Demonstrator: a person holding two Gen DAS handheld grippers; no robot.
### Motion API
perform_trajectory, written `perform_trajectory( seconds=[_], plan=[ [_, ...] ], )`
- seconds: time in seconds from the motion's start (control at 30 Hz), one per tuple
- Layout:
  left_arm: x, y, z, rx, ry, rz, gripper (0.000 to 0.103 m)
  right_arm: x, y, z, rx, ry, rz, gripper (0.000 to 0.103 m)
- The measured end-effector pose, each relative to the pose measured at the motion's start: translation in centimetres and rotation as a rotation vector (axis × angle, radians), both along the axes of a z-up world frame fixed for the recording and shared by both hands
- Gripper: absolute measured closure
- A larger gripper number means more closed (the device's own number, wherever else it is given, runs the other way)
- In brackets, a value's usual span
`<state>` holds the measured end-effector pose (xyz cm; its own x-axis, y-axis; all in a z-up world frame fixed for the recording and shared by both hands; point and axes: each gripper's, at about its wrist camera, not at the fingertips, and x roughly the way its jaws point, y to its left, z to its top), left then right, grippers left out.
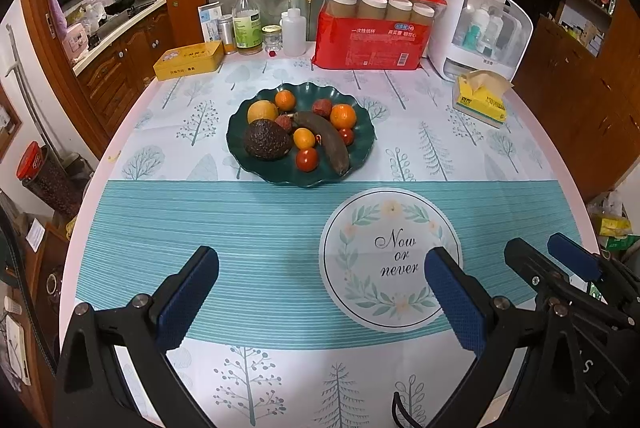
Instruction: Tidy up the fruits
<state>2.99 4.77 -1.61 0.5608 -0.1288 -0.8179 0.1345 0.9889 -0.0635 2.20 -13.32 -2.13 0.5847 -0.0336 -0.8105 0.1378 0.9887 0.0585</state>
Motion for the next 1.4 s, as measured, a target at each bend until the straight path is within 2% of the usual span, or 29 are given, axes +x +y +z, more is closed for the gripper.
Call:
perform_trajectory(
  seconds=[1.4],
  plan=[
    [-0.6,-0.3,-0.8,0.027,0.029,-0.052,0.001,-1.2,-1.0,-0.6,0.019,0.001,-0.04,0.046]
  ],
)
